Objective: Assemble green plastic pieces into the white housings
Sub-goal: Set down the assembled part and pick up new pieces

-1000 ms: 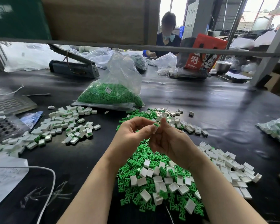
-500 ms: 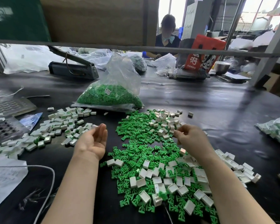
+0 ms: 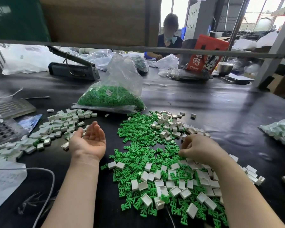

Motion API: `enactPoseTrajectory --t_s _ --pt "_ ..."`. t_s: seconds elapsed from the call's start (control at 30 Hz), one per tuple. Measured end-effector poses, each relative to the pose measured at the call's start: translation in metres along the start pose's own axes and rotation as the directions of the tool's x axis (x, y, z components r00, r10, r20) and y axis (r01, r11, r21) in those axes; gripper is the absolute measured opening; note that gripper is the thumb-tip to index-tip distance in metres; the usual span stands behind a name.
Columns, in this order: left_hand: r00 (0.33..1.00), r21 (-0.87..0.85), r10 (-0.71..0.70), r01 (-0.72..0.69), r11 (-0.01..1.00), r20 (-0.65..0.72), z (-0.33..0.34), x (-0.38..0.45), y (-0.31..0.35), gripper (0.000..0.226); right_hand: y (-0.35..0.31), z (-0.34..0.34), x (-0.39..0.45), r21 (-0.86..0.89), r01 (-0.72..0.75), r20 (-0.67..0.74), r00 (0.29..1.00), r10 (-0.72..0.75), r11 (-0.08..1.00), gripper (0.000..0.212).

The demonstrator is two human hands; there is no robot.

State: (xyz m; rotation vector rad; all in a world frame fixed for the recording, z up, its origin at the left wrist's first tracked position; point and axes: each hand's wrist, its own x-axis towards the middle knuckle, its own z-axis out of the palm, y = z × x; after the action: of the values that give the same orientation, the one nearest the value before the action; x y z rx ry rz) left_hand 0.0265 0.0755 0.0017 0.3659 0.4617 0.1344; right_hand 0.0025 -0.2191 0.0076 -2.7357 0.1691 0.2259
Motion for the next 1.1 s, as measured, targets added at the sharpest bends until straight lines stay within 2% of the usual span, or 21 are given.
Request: enactPoseTrajectory --t_s 0.17,0.23,0.33,0.47,0.53,0.63,0.73,0.8,0.9,1.0,1.1 --pt "0.989 0.282 -0.092 0.056 0.958 0.115 0.008 -0.01 -0.016 0.026 -0.001 0.0 -0.001 -0.02 -0.003 -0.017 1.0 0.002 1.0 0.011" --pt "0.977 0.421 -0.106 0.019 0.907 0.183 0.012 -0.017 -0.026 0.02 -0.001 0.002 0.0 0.062 0.016 -0.067 0.998 -0.012 0.998 0.007" --pt "0.946 0.66 -0.149 -0.083 0.747 0.288 0.017 -0.025 -0.044 0.015 -0.005 0.003 0.001 0.316 0.152 -0.178 0.979 -0.099 0.936 0.003" --pt "0.872 0.826 -0.333 -0.129 0.549 0.358 0.018 -0.037 -0.066 0.023 -0.019 0.003 -0.006 0.537 0.385 -0.31 0.918 -0.249 0.751 0.023" --pt "0.843 0.844 -0.378 -0.153 0.514 0.383 0.018 -0.041 -0.074 0.034 -0.026 0.004 -0.009 0.599 0.445 -0.331 0.895 -0.301 0.666 0.02" --pt "0.828 0.821 -0.342 -0.224 0.525 0.444 0.018 -0.044 -0.08 0.038 -0.033 0.006 -0.01 0.64 0.499 -0.356 0.867 -0.349 0.585 0.014" --pt "0.829 0.792 -0.229 -0.349 0.502 0.51 0.019 -0.044 -0.081 0.026 -0.037 0.007 -0.012 0.643 0.536 -0.374 0.843 -0.386 0.548 0.012" --pt "0.828 0.761 -0.184 -0.368 0.534 0.529 0.02 -0.045 -0.08 0.021 -0.039 0.007 -0.012 0.669 0.541 -0.383 0.839 -0.388 0.51 0.013" --pt "0.825 0.726 -0.162 -0.362 0.585 0.542 0.022 -0.048 -0.077 0.026 -0.038 0.005 -0.013 0.739 0.512 -0.388 0.854 -0.346 0.438 0.013" --pt "0.82 0.713 -0.131 -0.393 0.58 0.558 0.024 -0.05 -0.077 0.028 -0.037 0.003 -0.014 0.757 0.502 -0.387 0.861 -0.33 0.419 0.012" --pt "0.814 0.704 -0.115 -0.411 0.58 0.57 0.024 -0.051 -0.077 0.028 -0.036 0.002 -0.012 0.747 0.491 -0.388 0.87 -0.305 0.449 0.012"
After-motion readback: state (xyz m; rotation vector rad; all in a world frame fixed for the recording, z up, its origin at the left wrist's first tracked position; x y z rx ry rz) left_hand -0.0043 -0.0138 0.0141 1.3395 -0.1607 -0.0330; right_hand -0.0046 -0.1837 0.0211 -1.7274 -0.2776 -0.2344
